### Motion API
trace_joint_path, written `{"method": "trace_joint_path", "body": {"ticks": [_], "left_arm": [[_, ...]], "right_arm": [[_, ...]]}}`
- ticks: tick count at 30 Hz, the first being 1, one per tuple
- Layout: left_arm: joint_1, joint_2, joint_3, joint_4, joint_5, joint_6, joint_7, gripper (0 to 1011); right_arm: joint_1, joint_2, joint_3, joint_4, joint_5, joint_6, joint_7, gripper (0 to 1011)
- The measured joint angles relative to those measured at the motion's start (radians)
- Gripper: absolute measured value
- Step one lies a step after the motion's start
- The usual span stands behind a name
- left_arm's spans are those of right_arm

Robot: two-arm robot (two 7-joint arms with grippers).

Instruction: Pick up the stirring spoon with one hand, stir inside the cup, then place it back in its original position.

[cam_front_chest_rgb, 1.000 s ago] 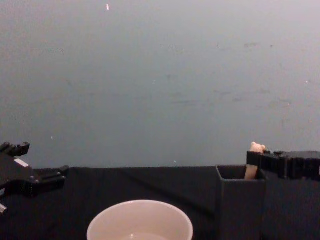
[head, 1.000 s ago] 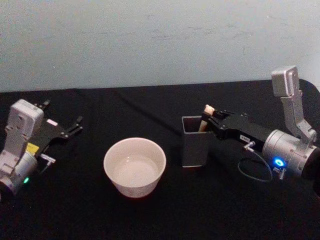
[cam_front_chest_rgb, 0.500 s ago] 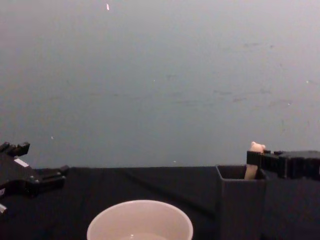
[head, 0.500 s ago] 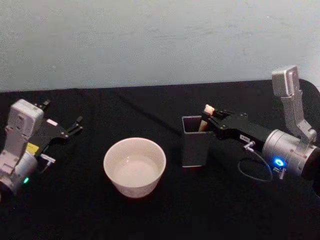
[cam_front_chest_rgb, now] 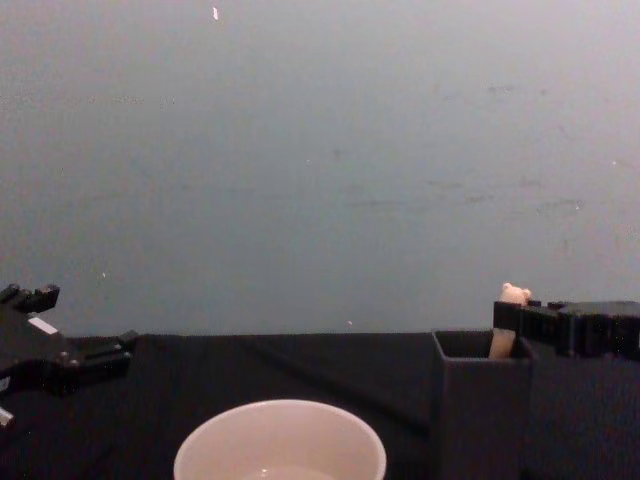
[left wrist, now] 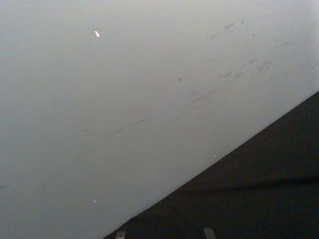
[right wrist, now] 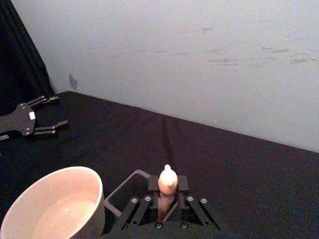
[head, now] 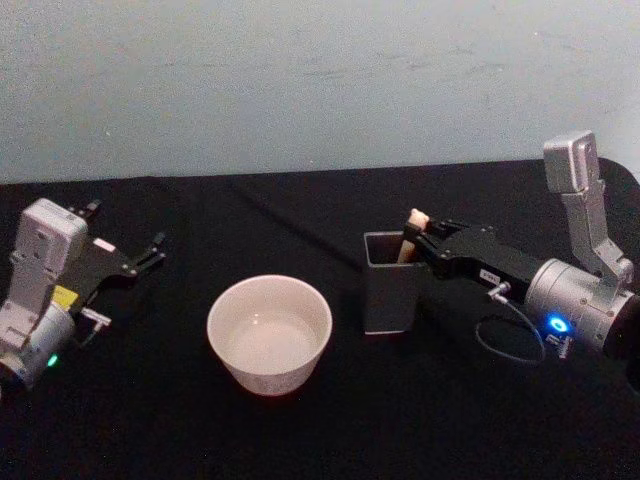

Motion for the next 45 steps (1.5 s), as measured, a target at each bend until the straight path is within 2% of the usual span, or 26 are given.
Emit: {"method": "trace_joint_path", "body": {"ticks": [1,6,12,14,16,18,20,27,45], "left_arm": [[0.000,0.000,0.000,0.000,0.000,0.000,0.000,1001],[0.000,0.000,0.000,0.000,0.000,0.000,0.000,1002],[0.000,0.000,0.000,0.000,0.000,0.000,0.000,1001],[0.000,0.000,0.000,0.000,0.000,0.000,0.000,1001],[0.000,0.000,0.000,0.000,0.000,0.000,0.000,1001],[0.000,0.000,0.000,0.000,0.000,0.000,0.000,1001],[0.000,0.000,0.000,0.000,0.000,0.000,0.000,1001],[0.000,0.000,0.000,0.000,0.000,0.000,0.000,1001],[0.000,0.000,0.000,0.000,0.000,0.000,0.000,1001]], "right_arm": [[0.000,0.000,0.000,0.000,0.000,0.000,0.000,221],[0.000,0.000,0.000,0.000,0.000,0.000,0.000,361],[0.000,0.000,0.000,0.000,0.000,0.000,0.000,561],[0.000,0.000,0.000,0.000,0.000,0.000,0.000,593],[0.000,0.000,0.000,0.000,0.000,0.000,0.000,702],[0.000,0.000,0.000,0.000,0.000,0.000,0.000,734],[0.000,0.000,0.000,0.000,0.000,0.000,0.000,815],[0.000,0.000,0.000,0.000,0.000,0.000,0.000,996],[0.000,-0.009,0.009,-0.001,-0.011,-0.009,-0.016,1002]]}}
